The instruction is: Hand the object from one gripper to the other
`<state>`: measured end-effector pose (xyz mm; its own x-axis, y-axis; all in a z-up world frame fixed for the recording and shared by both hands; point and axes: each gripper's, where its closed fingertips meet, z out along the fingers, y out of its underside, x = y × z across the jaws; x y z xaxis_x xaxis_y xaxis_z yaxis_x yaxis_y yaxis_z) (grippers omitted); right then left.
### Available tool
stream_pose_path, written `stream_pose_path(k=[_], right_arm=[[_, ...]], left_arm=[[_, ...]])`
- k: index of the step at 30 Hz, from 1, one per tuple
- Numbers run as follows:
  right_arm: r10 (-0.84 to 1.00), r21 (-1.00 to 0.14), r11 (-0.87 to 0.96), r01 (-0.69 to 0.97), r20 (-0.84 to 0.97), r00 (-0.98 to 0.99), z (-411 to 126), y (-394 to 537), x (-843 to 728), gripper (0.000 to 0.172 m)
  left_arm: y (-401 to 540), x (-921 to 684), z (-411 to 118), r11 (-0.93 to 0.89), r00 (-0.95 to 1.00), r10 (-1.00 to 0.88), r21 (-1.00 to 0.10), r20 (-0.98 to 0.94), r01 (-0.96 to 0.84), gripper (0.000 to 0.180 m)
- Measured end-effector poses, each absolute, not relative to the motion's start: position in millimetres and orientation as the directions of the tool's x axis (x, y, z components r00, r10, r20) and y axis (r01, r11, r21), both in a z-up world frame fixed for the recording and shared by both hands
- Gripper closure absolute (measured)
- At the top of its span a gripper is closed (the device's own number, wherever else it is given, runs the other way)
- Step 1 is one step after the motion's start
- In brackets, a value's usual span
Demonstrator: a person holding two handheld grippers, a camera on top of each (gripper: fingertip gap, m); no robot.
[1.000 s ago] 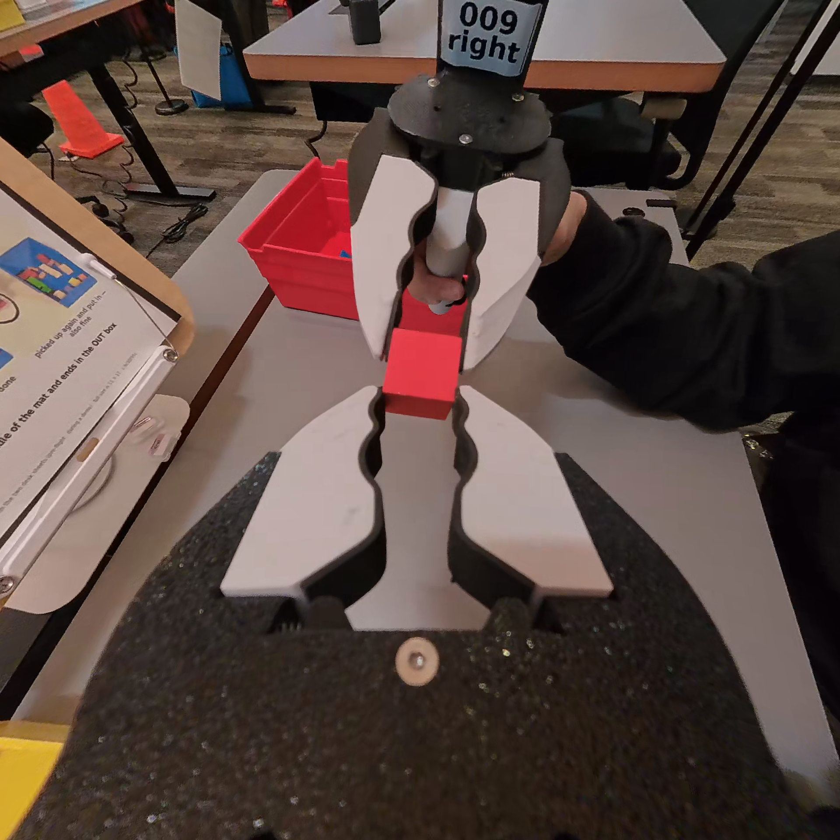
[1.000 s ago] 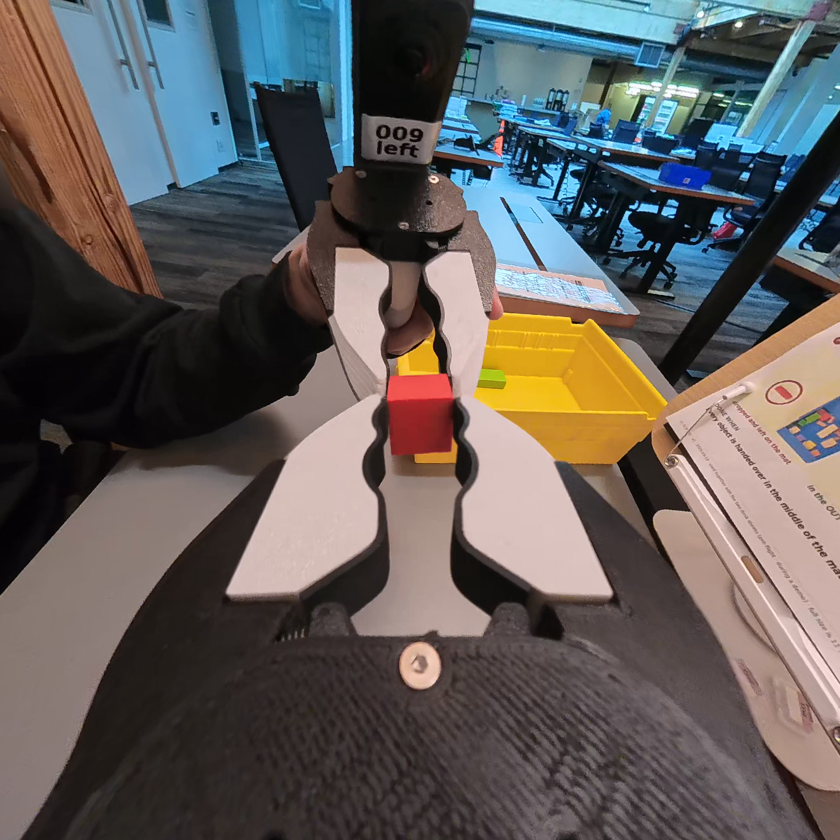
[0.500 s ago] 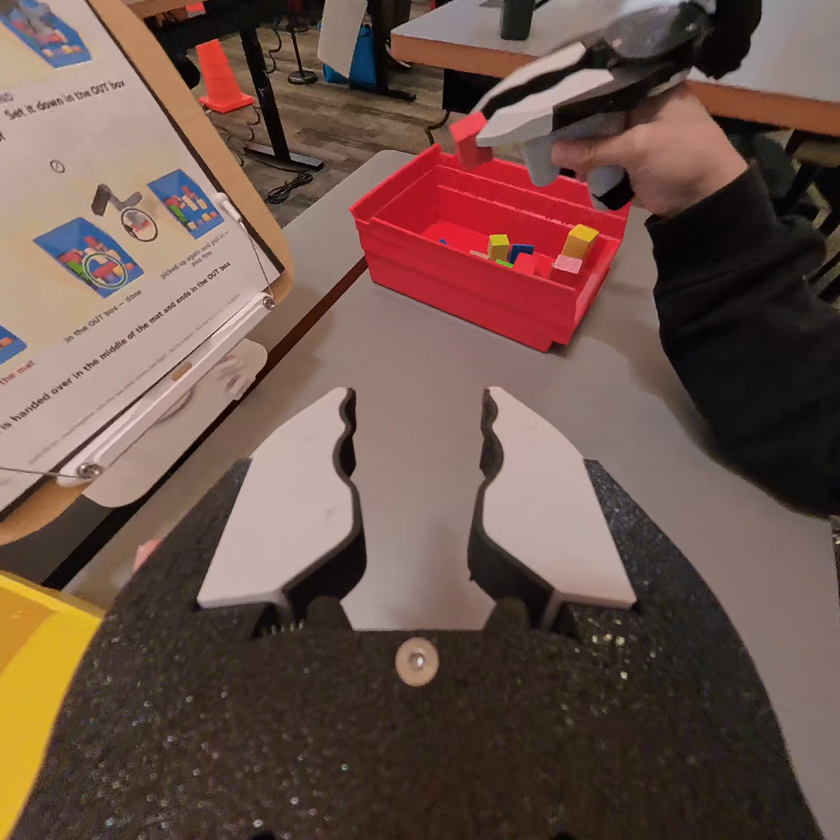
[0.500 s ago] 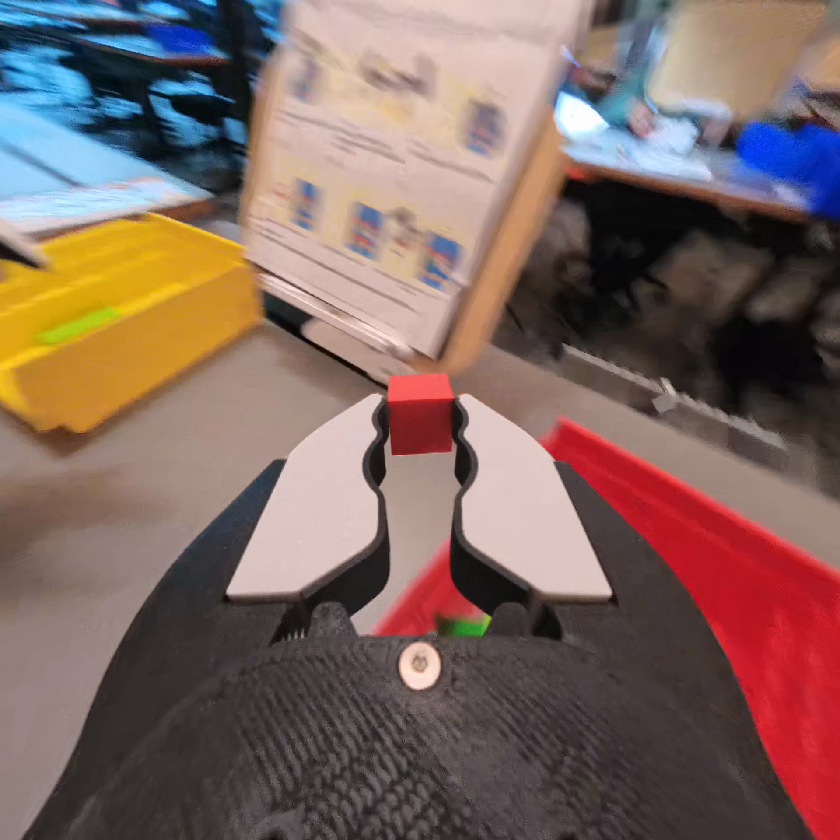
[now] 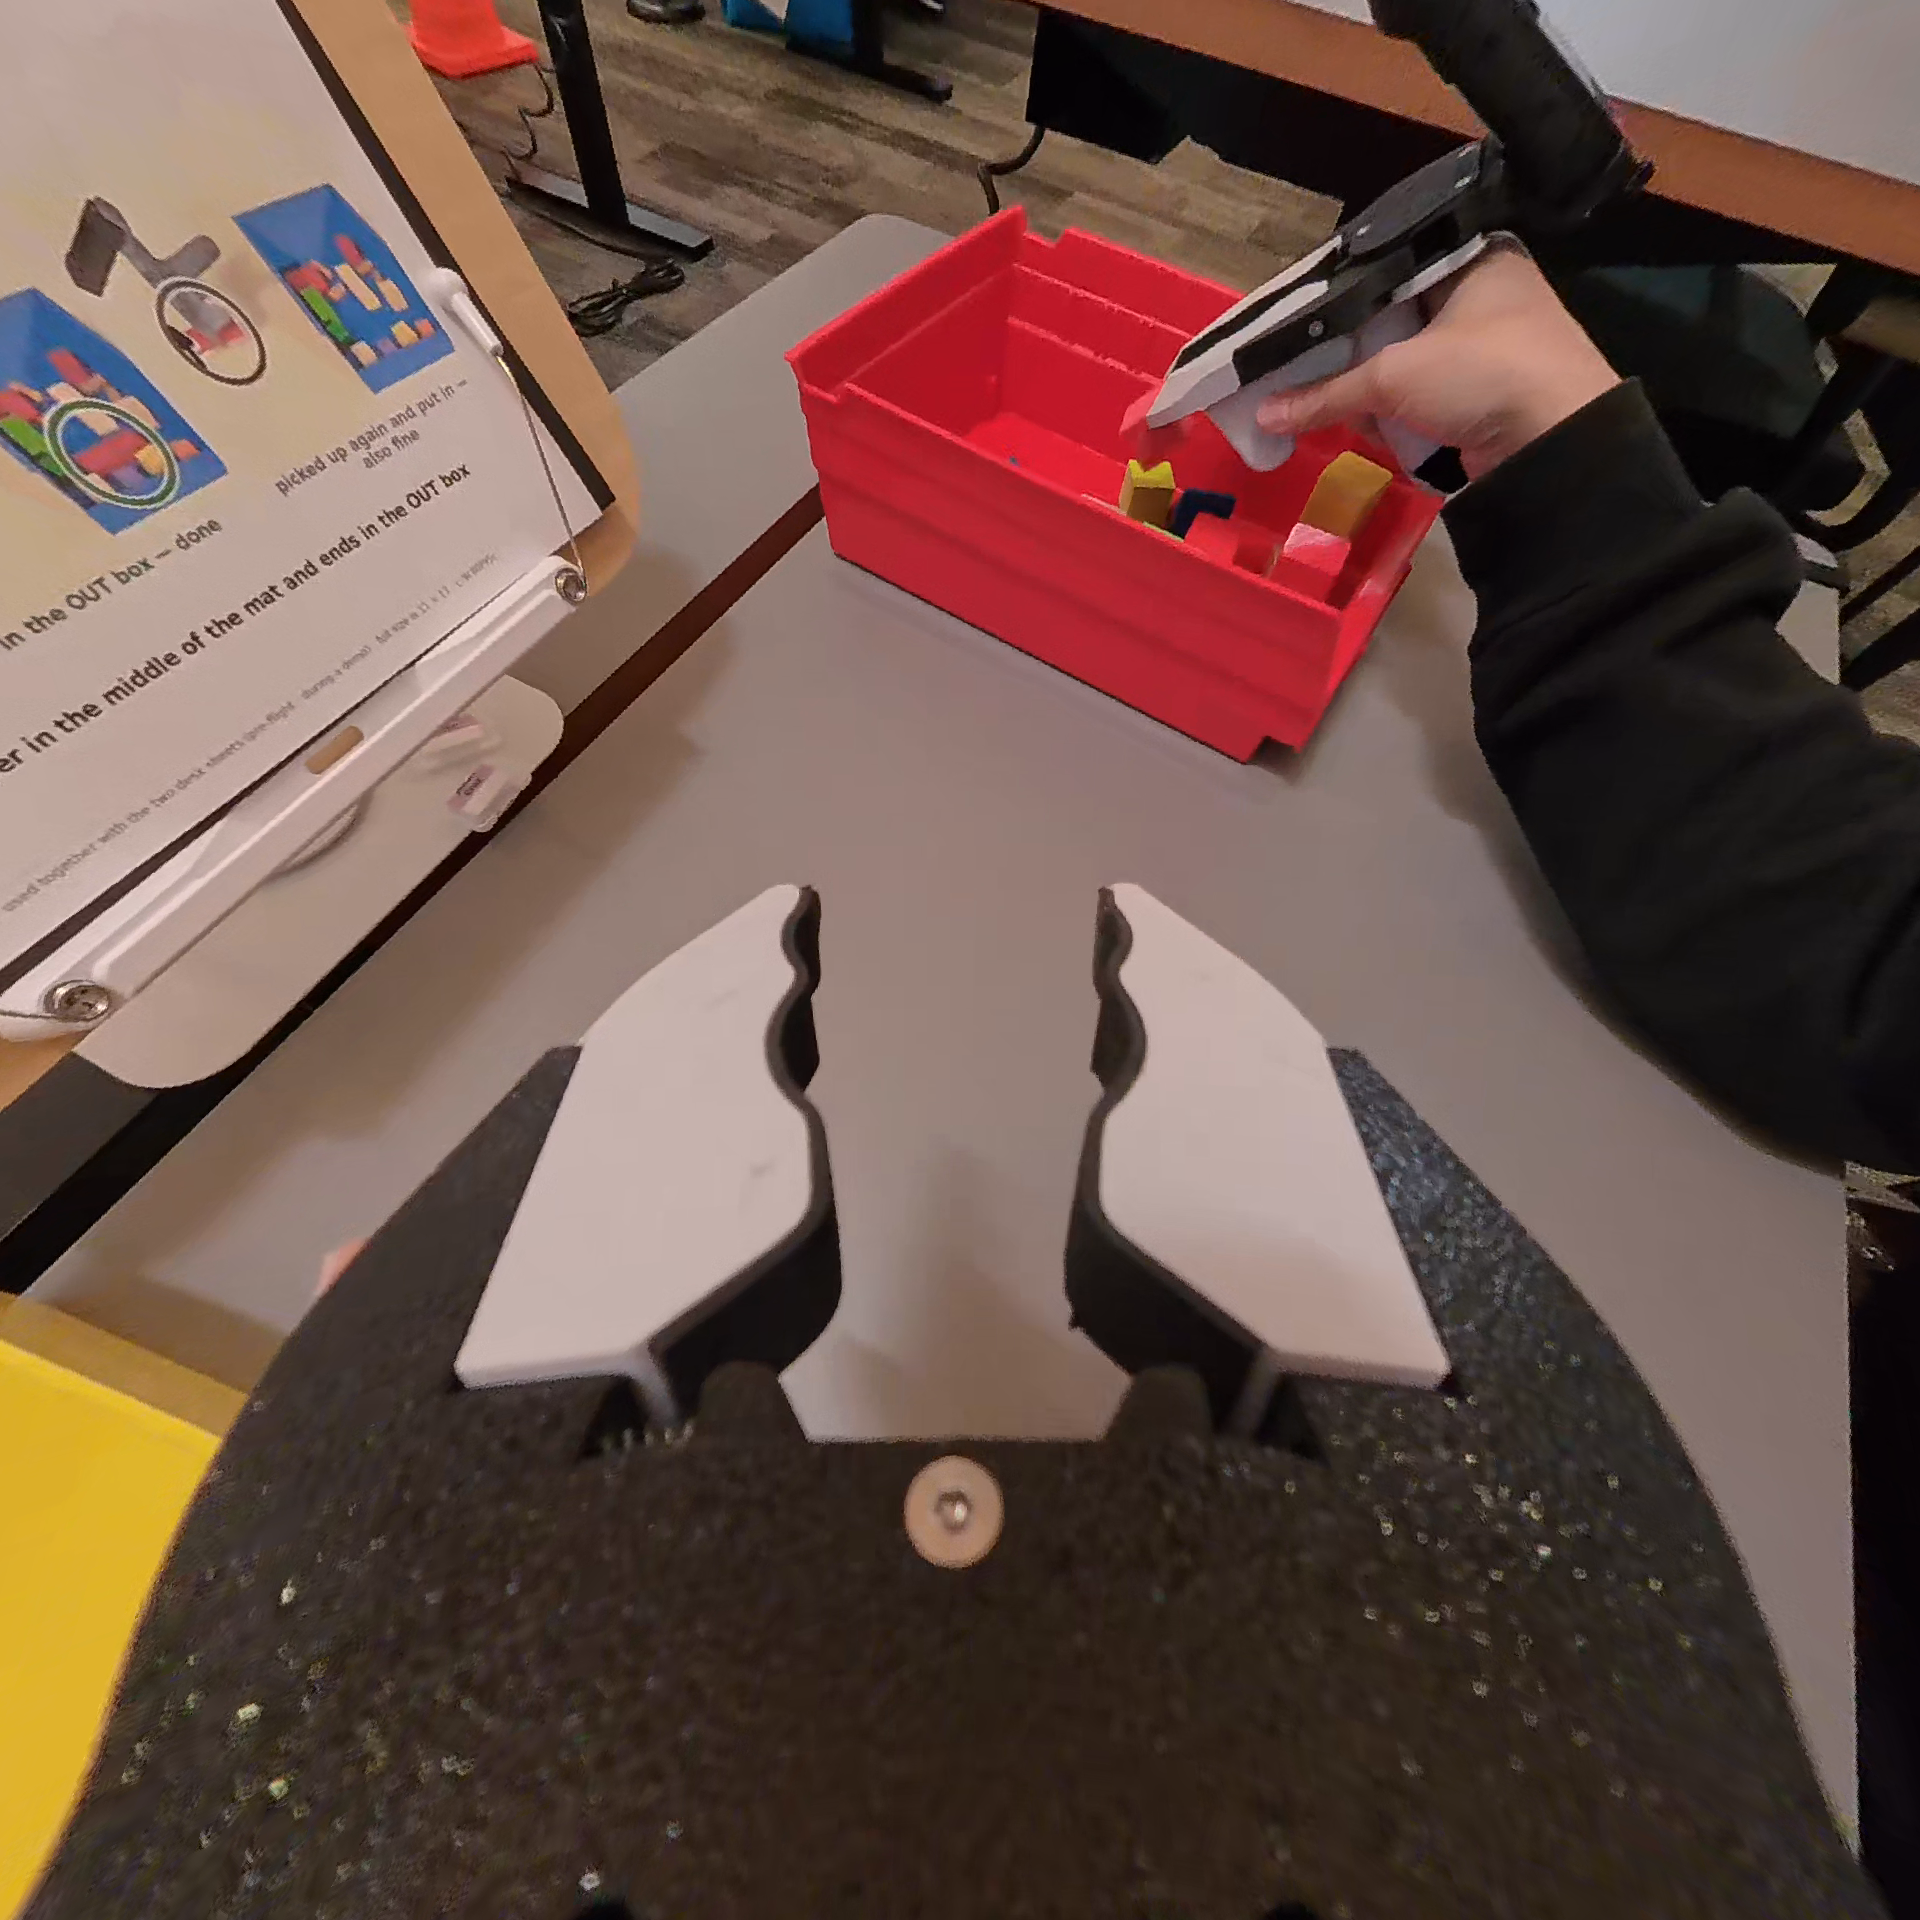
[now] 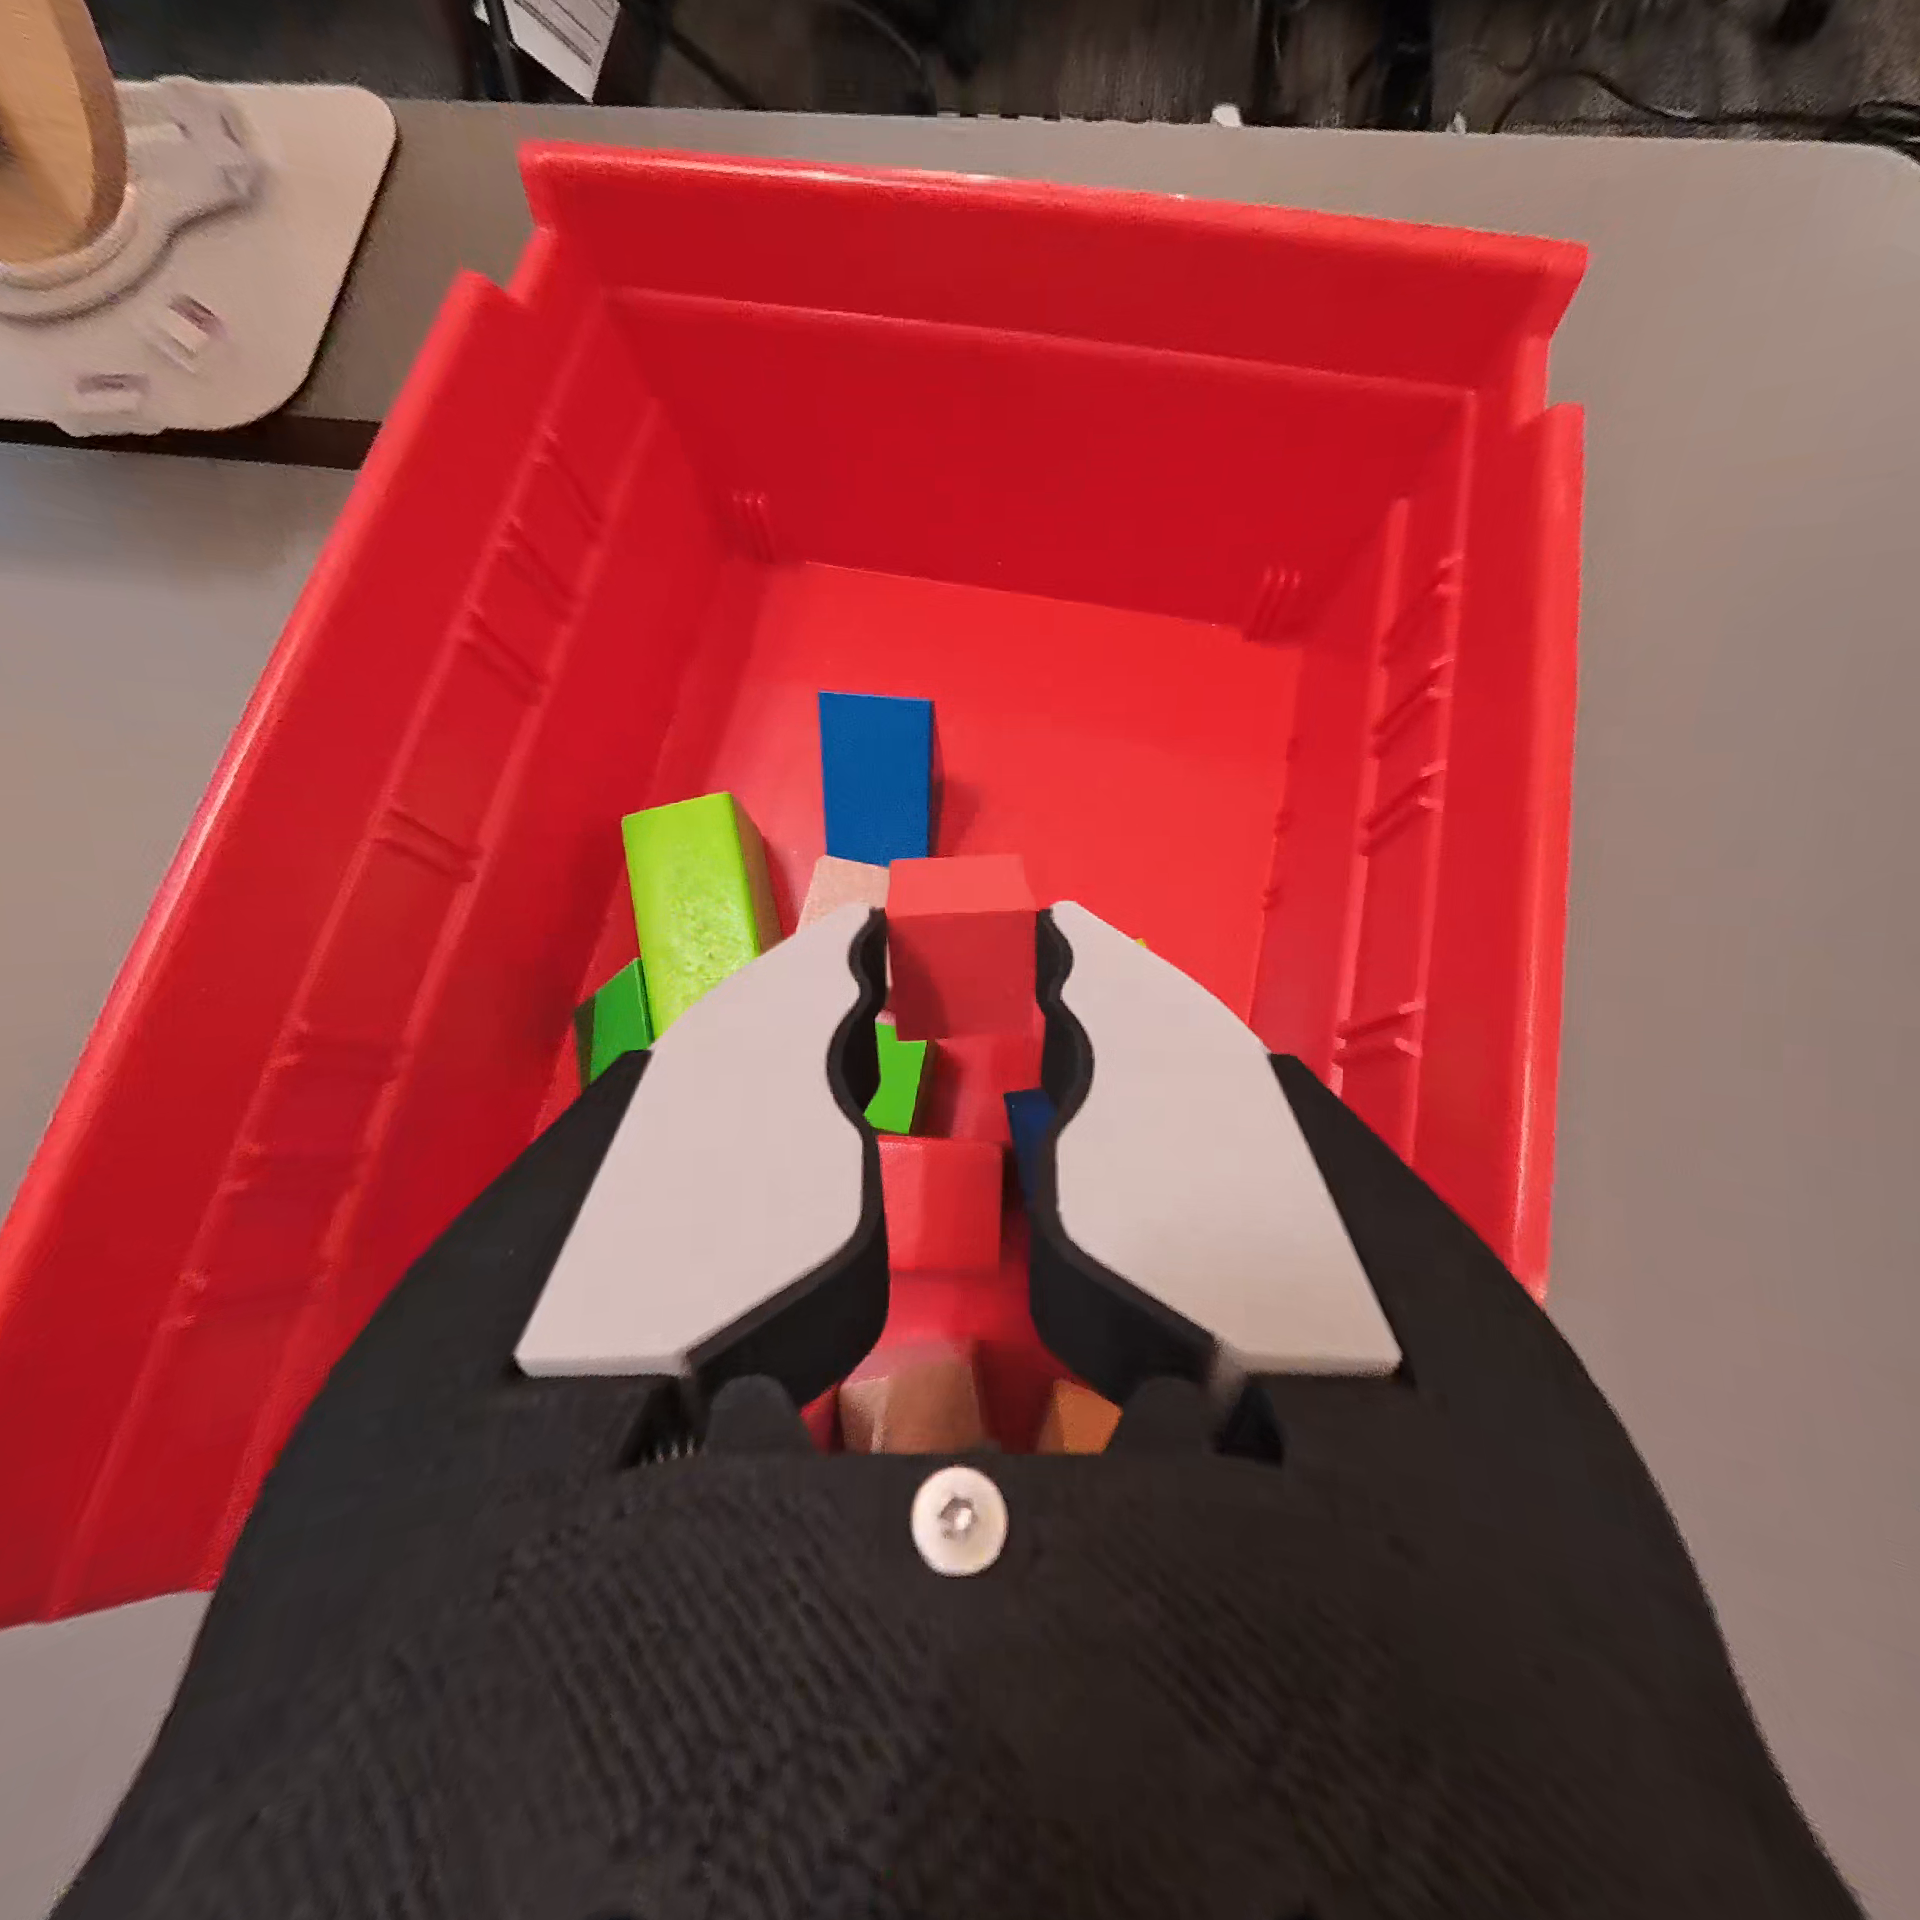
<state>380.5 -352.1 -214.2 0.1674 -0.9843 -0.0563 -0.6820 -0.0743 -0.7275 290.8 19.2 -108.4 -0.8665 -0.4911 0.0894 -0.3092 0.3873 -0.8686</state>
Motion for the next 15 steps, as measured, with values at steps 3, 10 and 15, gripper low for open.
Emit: stream_pose_path(k=[3, 10, 15], right_arm=[[-0.986, -0.735, -0.052, -0.676, -0.07, 0.152, -212, -351, 383, 0.124], [-0.948, -0.875, -0.045, -0.483, -0.115, 0.297, -153, -308, 390, 0.12], [-0.869, -0.942, 0.017, -0.336, -0.181, 0.461, -106, -258, 385, 0.124]], left_arm=[[22, 291, -107, 0.384, -0.863, -0.497, -0.87, 0.088, -0.31, 0.131], [64, 301, -88, 0.312, -0.766, -0.639, -0.89, 0.062, -0.332, 0.131], [148, 309, -100, 0.267, -0.518, -0.855, -0.838, 0.022, -0.475, 0.126]])
